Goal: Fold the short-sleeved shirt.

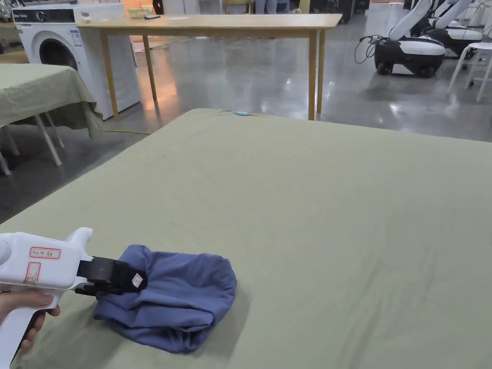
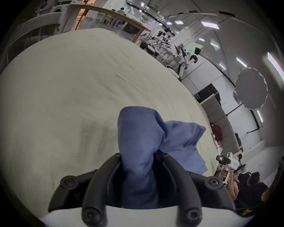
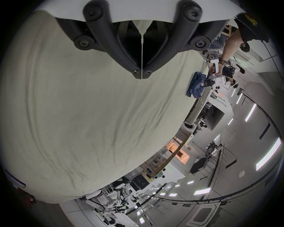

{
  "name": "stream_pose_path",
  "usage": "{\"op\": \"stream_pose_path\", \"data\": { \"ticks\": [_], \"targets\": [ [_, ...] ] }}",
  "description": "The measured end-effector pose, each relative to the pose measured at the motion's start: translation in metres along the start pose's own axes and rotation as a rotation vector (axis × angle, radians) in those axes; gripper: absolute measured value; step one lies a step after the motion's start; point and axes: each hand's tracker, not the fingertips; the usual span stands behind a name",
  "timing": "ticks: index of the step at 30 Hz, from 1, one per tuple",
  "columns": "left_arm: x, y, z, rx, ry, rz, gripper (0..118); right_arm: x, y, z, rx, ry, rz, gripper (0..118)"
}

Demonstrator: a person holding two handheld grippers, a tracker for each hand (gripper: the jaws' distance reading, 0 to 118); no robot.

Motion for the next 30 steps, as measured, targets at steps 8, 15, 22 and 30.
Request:
{"op": "stream_pose_path", "data": {
  "ticks": [8, 15, 22, 30],
  "targets": [
    [0.019, 0.003, 0.051, 0.224, 0.124, 0.065, 113, 0.003, 0.008, 0.015, 0.021, 0.021, 0.017, 2],
    [0.144, -0.058, 0.102, 0.566, 0.163, -0.100, 52, 0.006, 0.007, 0.039, 0.067, 0.014, 0.054, 2],
    [0.286, -0.144, 0.033, 0.584, 0.036, -0.316, 0, 0.014, 0.001, 0.072, 0.097, -0.013, 0.102, 2],
    [0.384, -0.196, -0.063, 0.564, 0.022, -0.353, 0, 0.029, -0.012, 0.113, 0.189, -0.182, 0.188, 2]
  ]
}}
